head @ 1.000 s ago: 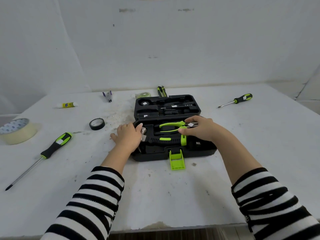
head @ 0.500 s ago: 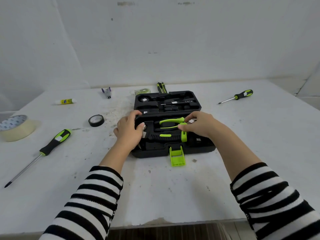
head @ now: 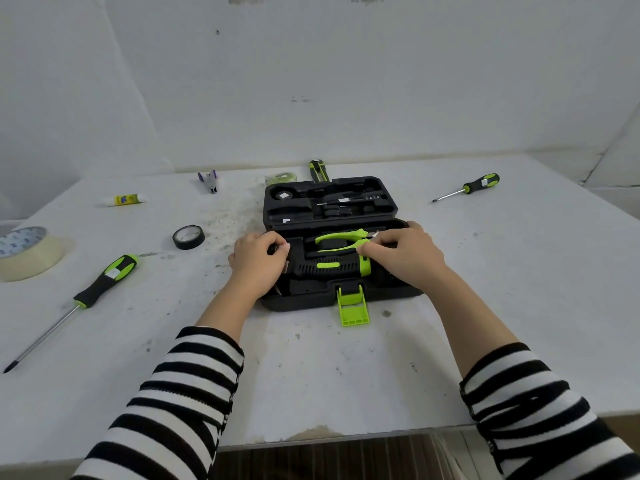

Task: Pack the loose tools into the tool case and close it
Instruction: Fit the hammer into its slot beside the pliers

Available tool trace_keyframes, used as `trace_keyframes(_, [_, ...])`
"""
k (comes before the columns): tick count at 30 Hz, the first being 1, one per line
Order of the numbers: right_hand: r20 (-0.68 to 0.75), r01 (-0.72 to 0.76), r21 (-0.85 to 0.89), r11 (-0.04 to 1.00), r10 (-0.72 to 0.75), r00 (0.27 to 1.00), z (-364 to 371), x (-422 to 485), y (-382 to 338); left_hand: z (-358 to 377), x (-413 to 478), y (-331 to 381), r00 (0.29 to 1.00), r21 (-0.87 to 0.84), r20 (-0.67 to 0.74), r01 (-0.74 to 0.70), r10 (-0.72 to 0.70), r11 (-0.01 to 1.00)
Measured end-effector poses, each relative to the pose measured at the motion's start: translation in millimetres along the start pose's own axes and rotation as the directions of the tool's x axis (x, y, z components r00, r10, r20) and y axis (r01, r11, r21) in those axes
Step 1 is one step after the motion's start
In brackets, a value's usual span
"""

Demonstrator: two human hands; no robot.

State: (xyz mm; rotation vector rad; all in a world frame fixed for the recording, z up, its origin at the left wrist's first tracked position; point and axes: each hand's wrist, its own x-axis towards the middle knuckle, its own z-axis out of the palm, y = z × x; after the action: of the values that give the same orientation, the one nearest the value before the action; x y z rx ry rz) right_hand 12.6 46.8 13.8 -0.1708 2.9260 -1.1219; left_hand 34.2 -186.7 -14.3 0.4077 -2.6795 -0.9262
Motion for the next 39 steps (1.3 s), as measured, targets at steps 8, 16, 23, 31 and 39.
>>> trace_keyframes(8, [0.042, -0.022, 0.08, 0.997, 0.018, 0.999, -0.5, 1.7, -4.4, 1.1, 1.4, -4.4, 0.999, -0.106, -0.001, -0.044, 0.044, 0.993])
trace_keyframes(16, [0.019, -0.003, -0.004, 1.0, 0.004, 1.0, 3.0, 5.6, -10.3, 0.1, -1.2, -2.9, 0.996, -0.231, -0.044, 0.069, -0.082, 0.97])
trace_keyframes(23, [-0.237, 0.234, -0.082, 0.969, -0.247, 0.939, 13.8, -9.0, 4.5, -11.4, -3.1, -10.9, 0.999, -0.341, 0.042, -0.005, 0.021, 0.94])
trace_keyframes(31, [0.065, 0.387, -0.018, 0.922, -0.385, 0.921, 8.5, -10.1, 1.7, -23.5, 0.7, -28.2, 0.987, -0.273, 0.117, -0.077, 0.113, 0.959])
trace_keyframes(39, [0.054, 0.398, -0.052, 0.916, -0.395, 0.917, 12.8, -10.6, 0.5, -8.3, -9.7, 1.2, 0.999, -0.098, 0.054, 0.001, 0.004, 0.995])
